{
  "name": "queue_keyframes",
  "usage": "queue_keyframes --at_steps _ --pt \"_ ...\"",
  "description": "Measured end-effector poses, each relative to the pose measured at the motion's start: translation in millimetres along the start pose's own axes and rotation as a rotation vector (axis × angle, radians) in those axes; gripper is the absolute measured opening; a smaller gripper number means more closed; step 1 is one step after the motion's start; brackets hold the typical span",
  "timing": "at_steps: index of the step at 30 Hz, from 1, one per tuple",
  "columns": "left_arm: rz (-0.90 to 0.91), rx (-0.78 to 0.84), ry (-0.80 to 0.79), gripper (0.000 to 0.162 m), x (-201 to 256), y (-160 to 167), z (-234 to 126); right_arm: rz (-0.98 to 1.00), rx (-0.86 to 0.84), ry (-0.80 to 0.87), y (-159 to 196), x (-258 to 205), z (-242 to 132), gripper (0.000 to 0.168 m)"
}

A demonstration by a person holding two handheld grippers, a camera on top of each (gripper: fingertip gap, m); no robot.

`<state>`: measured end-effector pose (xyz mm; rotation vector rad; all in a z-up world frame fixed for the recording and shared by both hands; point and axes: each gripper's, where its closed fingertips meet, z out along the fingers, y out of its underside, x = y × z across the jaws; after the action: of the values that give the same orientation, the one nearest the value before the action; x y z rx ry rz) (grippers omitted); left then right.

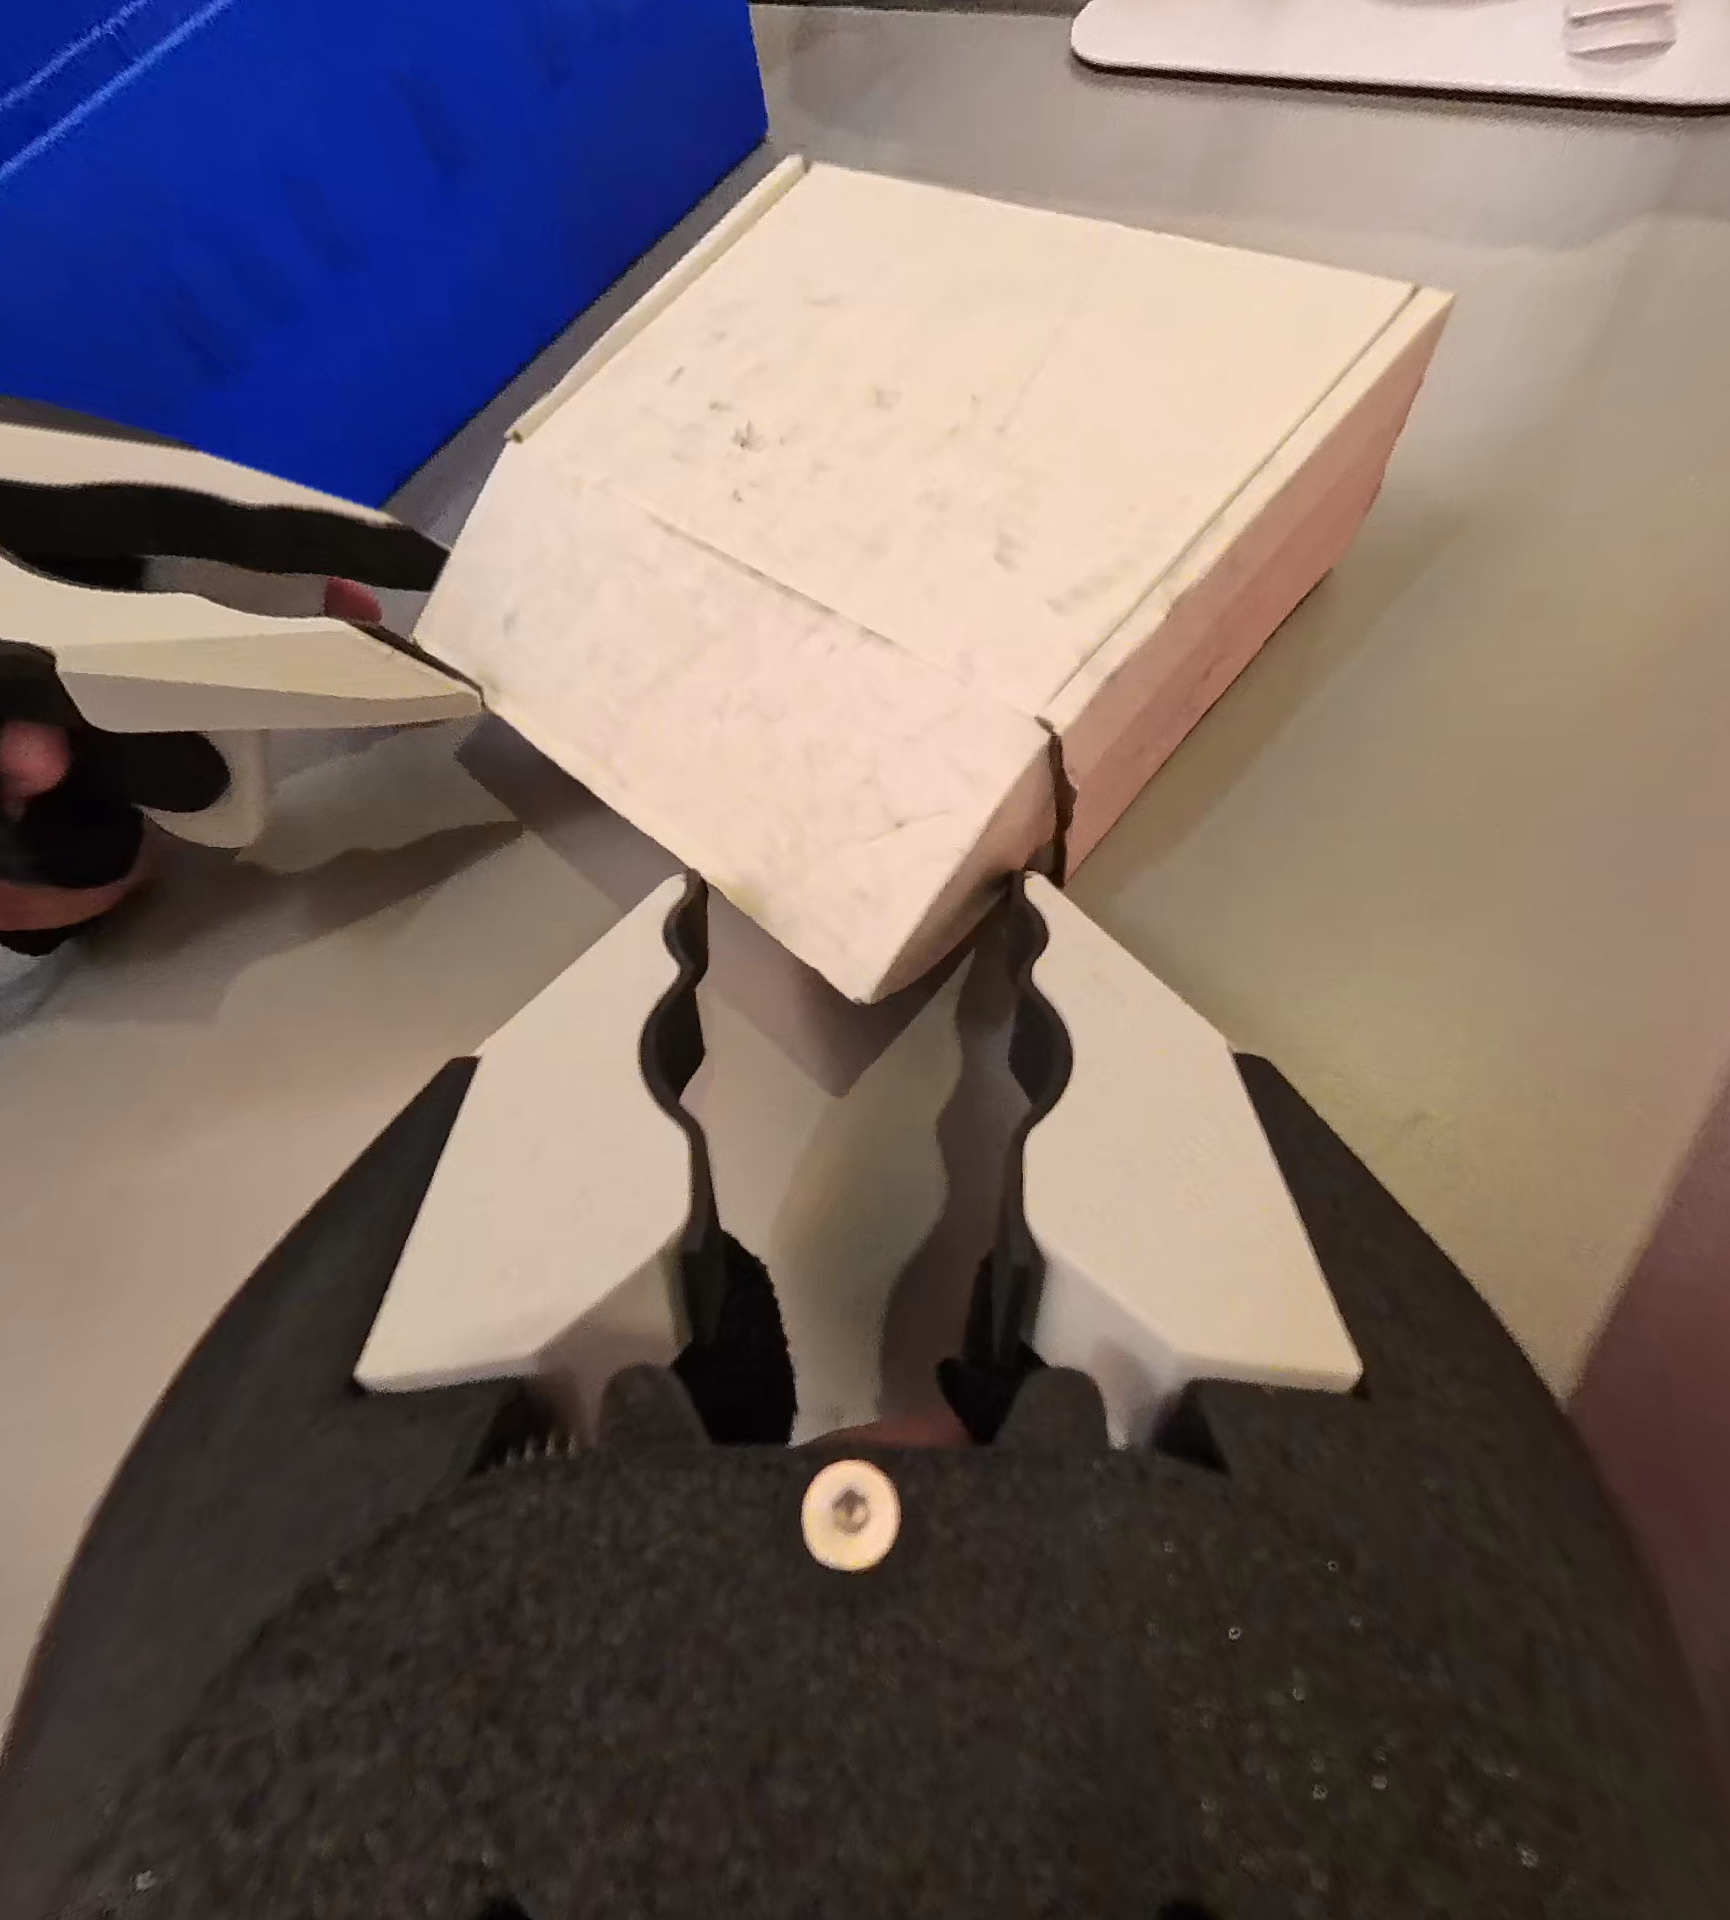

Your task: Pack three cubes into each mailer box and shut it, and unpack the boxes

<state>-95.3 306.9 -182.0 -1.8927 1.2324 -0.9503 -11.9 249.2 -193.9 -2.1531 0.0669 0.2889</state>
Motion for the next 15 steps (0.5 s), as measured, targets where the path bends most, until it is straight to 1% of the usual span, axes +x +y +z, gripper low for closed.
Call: queue_keyframes --at_steps 1,5,6,8,9,10,12,13,15 --pt "-0.018 0.003 0.001 0.035 -2 -1 0 0.008 0.002 -0.001 -1 1 0 0.057" --pt "-0.077 0.014 0.039 0.025 -5 -3 -2 0.076 0.000 -0.010 -1 7 1 0.056" --pt "-0.068 0.018 0.034 0.021 -6 -3 -3 0.088 -0.001 -0.019 -1 7 1 0.057" --pt "-0.024 0.029 0.006 0.019 -9 -5 -5 0.096 0.011 -0.042 -4 6 0 0.063" --pt "0.005 0.035 -0.008 0.023 -11 -6 -6 0.088 0.024 -0.040 -7 7 -1 0.070" --pt "0.033 0.036 -0.020 0.035 -12 -6 -7 0.066 0.048 -0.034 -11 8 -3 0.079" --pt "0.078 0.025 -0.032 0.059 -14 -6 -5 -0.009 0.107 -0.006 -21 11 -6 0.089" --pt "0.094 0.019 -0.038 0.067 -16 -6 -2 -0.046 0.134 0.015 -26 14 -6 0.093" --pt "0.106 0.013 -0.052 0.072 -20 -9 4 -0.063 0.156 0.020 -34 19 -1 0.097"
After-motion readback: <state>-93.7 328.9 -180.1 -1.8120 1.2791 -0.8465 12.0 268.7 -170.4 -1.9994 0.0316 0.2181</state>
